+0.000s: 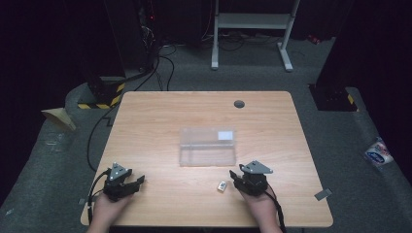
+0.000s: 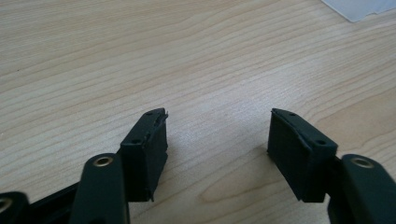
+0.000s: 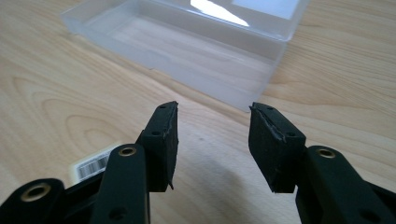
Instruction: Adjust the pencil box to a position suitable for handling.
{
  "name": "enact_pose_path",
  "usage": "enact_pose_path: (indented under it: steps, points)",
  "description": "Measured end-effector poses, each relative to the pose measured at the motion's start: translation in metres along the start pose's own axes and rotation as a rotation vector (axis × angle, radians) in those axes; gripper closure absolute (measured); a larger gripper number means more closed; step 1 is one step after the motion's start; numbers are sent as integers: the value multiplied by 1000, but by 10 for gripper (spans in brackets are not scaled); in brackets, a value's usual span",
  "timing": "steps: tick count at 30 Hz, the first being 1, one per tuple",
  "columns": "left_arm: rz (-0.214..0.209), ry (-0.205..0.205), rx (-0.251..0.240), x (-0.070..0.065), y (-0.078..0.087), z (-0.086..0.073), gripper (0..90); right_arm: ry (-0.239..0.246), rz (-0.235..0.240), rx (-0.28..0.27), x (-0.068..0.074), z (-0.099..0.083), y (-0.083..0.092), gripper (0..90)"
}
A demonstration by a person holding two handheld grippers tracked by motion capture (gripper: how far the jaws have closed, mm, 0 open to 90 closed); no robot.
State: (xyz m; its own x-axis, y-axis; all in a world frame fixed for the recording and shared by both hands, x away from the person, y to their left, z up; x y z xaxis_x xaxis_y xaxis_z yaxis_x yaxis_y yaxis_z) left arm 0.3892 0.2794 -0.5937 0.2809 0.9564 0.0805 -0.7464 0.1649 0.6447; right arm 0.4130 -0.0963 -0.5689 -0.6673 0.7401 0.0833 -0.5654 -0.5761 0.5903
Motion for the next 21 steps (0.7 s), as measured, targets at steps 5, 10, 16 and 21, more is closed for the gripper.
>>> enact_pose_path:
  steps: [5, 10, 16, 21]
  points:
    - [12, -11, 8, 0, -1, 0, 334, 5, 30, 7, 8, -3, 0, 517]
    - [10, -16, 6, -1, -2, 0, 311, -33, 70, 14, 13, -7, 7, 488]
    - [11, -16, 7, -1, -2, 0, 307, 8, 130, 10, 38, -11, 8, 466]
    - [9, -17, 7, -1, -1, 0, 305, 57, 149, 60, 49, -17, -5, 475]
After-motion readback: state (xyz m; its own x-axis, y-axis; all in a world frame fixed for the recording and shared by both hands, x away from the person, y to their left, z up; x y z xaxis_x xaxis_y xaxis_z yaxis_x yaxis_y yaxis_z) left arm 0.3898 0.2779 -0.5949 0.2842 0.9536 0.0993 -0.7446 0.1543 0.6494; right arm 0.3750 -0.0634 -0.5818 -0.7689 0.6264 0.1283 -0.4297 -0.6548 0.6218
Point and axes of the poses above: each handheld gripper's, and its own axes: y roughly backward along the jaws, z roughly out of its top, x roughly to its left, the point moved 10 cm from there along -y, roughly forward along the jaws, and after that the axes turned 8 degrees about z, right-handed, at the moved point
